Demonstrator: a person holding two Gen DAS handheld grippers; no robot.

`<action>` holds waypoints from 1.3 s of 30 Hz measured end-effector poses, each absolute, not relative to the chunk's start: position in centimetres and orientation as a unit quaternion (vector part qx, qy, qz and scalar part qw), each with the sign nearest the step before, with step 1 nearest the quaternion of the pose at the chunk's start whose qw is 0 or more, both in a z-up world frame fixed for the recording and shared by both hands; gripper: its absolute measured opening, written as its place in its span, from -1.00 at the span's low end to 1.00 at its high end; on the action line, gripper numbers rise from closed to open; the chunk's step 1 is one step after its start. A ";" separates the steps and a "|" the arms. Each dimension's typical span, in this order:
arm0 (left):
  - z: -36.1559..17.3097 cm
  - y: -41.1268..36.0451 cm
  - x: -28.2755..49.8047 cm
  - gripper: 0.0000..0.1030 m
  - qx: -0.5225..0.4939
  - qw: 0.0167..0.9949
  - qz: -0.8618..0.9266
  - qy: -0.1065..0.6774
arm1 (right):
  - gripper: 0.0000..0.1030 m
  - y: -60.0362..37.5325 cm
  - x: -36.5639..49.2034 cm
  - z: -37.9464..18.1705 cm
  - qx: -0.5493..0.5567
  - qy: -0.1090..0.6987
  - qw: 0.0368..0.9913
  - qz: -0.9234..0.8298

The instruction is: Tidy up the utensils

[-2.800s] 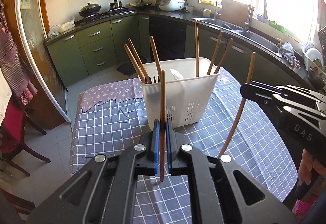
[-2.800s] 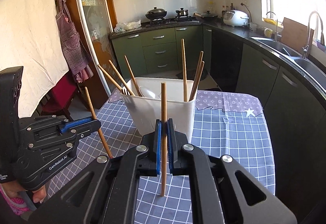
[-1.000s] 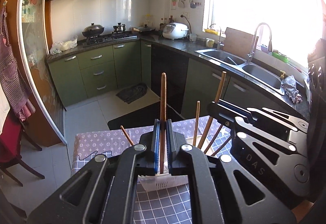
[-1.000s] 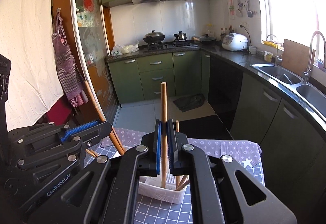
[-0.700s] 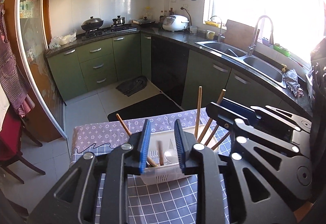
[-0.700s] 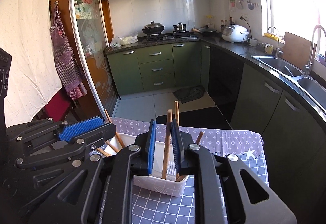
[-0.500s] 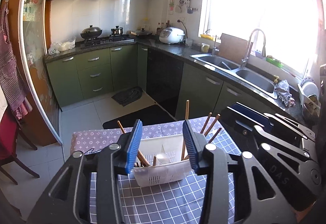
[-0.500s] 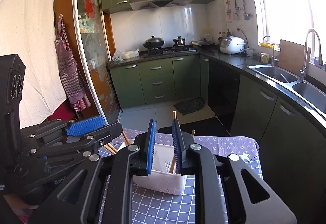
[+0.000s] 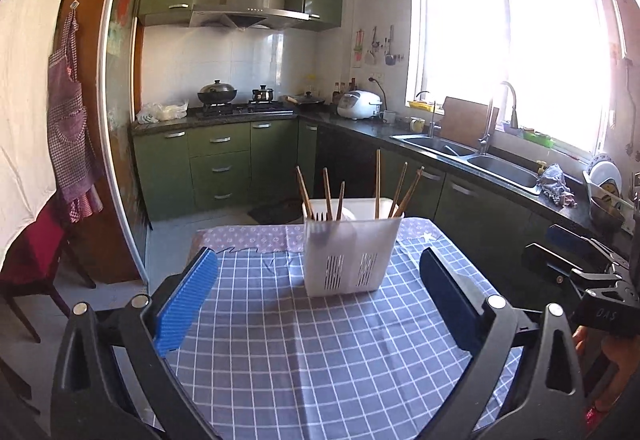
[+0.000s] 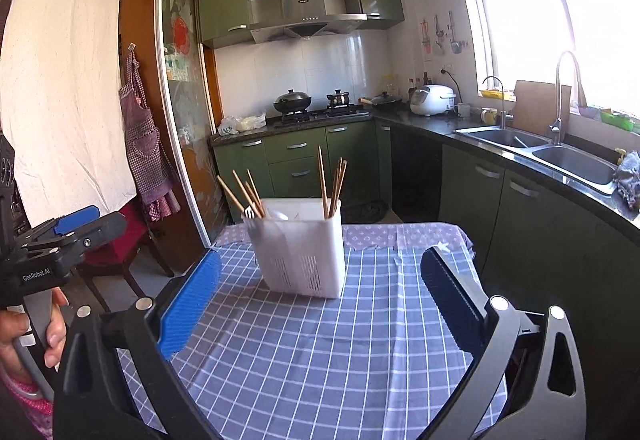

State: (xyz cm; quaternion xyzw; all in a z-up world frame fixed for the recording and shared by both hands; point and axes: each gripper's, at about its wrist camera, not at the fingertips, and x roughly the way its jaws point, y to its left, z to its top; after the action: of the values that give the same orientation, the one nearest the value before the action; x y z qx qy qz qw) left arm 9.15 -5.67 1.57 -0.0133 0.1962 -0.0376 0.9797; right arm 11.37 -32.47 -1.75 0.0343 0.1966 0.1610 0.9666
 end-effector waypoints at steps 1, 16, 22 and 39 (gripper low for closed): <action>1.1 -5.5 8.4 0.86 -0.011 0.980 -0.031 0.197 | 0.91 -32.5 10.4 -2.4 0.034 0.195 0.968 0.156; -1.9 -3.3 0.7 0.86 -0.030 0.978 -0.010 0.207 | 0.91 -32.5 0.0 -1.9 0.013 0.141 0.979 0.143; -1.7 -2.7 -0.1 0.86 -0.035 0.979 -0.004 0.203 | 0.91 -32.3 -0.3 -1.4 0.009 0.137 0.981 0.135; -1.8 -3.1 0.7 0.87 -0.044 0.975 -0.007 0.219 | 0.91 -31.9 0.8 -1.6 0.003 0.151 0.979 0.134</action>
State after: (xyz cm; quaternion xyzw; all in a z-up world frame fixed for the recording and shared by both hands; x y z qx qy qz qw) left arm 0.66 -3.06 -1.81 -0.0436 0.2189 -0.0075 0.9748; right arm 0.84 -31.94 -1.58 0.0029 0.1509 0.1341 0.9794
